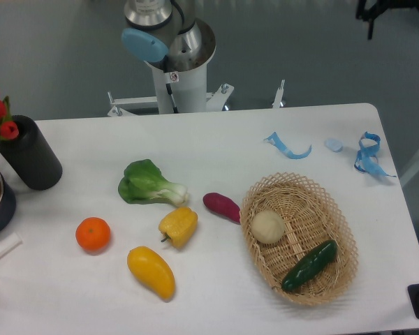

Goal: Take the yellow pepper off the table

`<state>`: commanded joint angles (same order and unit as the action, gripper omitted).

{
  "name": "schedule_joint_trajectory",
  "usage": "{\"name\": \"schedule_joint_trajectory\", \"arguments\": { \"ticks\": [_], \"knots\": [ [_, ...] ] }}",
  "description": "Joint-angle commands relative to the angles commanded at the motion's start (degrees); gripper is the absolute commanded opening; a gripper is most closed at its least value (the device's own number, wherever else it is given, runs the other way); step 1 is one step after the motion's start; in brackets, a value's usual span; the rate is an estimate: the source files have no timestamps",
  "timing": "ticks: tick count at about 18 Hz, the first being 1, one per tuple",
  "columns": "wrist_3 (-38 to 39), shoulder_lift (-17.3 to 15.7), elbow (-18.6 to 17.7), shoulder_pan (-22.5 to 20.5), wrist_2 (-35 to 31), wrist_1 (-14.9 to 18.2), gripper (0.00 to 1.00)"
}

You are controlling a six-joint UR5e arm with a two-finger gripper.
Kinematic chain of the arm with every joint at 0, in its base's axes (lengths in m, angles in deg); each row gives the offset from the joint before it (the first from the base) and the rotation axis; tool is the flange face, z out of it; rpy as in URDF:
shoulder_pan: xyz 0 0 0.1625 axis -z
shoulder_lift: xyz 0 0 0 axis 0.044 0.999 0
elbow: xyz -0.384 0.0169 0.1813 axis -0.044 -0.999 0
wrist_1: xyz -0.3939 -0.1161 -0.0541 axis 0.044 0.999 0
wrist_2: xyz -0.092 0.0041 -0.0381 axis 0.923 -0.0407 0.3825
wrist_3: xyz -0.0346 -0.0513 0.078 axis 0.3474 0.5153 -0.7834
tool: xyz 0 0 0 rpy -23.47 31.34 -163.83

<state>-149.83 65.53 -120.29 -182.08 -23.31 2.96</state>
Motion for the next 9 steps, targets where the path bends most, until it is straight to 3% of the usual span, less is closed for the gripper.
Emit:
{"name": "schedule_joint_trajectory", "arguments": {
  "ticks": [7,9],
  "knots": [
    [0.09,0.17,-0.44,1.05,0.26,-0.09,1.0],
    [5.85,0.44,-0.61,1.23,0.44,-0.17,1.0]
  ]
}}
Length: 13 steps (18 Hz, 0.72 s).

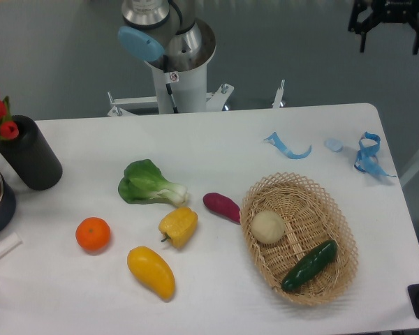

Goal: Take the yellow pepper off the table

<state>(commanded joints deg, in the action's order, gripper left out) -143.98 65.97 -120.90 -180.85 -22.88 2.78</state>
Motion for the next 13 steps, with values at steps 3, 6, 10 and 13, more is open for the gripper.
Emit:
{"name": "schedule_joint_trajectory", "arguments": {
  "ticks": [3,6,10,13],
  "knots": [
    [7.84,1.23,-0.09,2.27,3.24,-3.33,1.0],
    [14.96,2.46,0.0,3.25,3.52,-4.13,1.0],
    [21.03,3.78,-0.18,5.62,4.75,-6.15,1.0],
    [24.38,4.83,-0.26,7.38,4.66,-6.24,1.0]
  ]
}}
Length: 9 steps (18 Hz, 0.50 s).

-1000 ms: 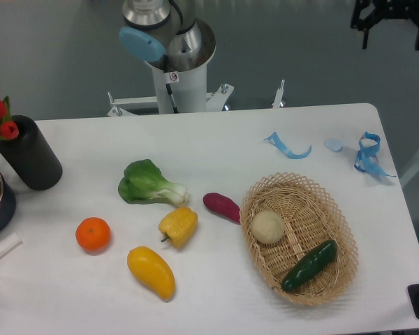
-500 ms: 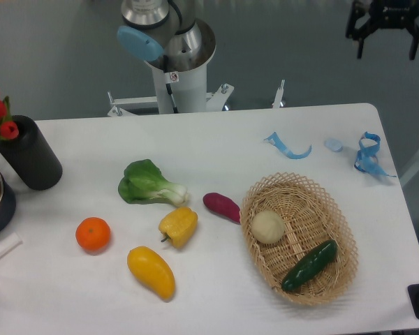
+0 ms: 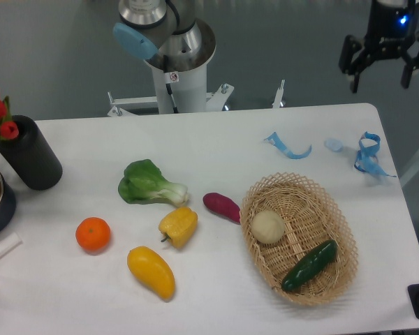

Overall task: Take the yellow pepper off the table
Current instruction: 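Move the open gripper over the table toward the yellow bell pepper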

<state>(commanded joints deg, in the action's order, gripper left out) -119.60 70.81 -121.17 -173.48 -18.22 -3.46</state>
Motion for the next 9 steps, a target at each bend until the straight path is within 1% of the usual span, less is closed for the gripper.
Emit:
{"name": "schedule_joint_trajectory", "arguments": {
  "ticks": [3,5,7,8,9],
  "knots": [
    [3.78,0.09,0.0,0.44,0.09,0.09,1.0],
    [4.23,0.09,-0.09,0.71,0.09,0.09,1.0],
    [4.32,-0.35,-1.93,0.88,0.09,0.0,1.0],
    [4.84,-0.44,-2.63,1.84,0.0,0.0,1.0],
    [7.98,0.0,-2.9,3.24,0.0,0.0,1.0]
  ]
}}
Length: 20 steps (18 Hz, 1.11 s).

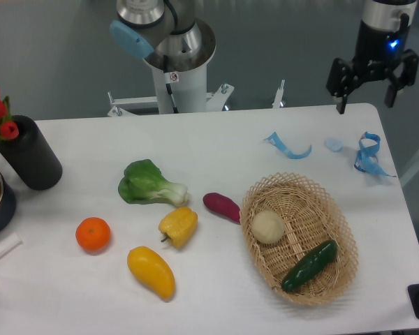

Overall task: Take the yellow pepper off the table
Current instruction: 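Move the open gripper over the table toward the yellow bell pepper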

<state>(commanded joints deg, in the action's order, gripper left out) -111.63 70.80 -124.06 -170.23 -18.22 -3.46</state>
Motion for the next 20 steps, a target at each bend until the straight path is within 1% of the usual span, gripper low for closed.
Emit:
{"name": "schedule_joint_trajectory", "arguments": {
  "ticks": [3,4,6,7,8,9,10,12,14,15,19,20],
  "knots": [
    [6.26,1.84,0.96,4.13,0.0,-0.79,1.0],
    [7.58,2.2,0.62,4.93,0.0,-2.53,1.0],
    [6.89,3.52,0.35,8.87,-1.14,-6.75,1.0],
    [6.19,3.78,0.26,9.76,-1.23,-7.38,1.0],
    [4.53,4.04,-0.09,11.6,-1.58,-7.3,1.0],
    [-0.1,4.13,-0.7,13.09,-3.84,-7.38,1.0],
    [-2.32,4.22,-1.58,14.33,-5.0,-7.38,1.0],
    [-4.79,4.75,-2.46,17.23,-6.67,-7.38,1.0],
    [-7.6,5.27,-3.43,18.46,-8.26,-7.38,1.0],
    [-8.66,5.54,-4.13,19.78,-8.61,-7.38,1.0],
    [-8.32,5.98,-4.92,24.61,-9.32,-8.26,1.0],
    [-7.45,5.89,-5.97,25.49,-9.14,-9.31,1.0]
  ]
}}
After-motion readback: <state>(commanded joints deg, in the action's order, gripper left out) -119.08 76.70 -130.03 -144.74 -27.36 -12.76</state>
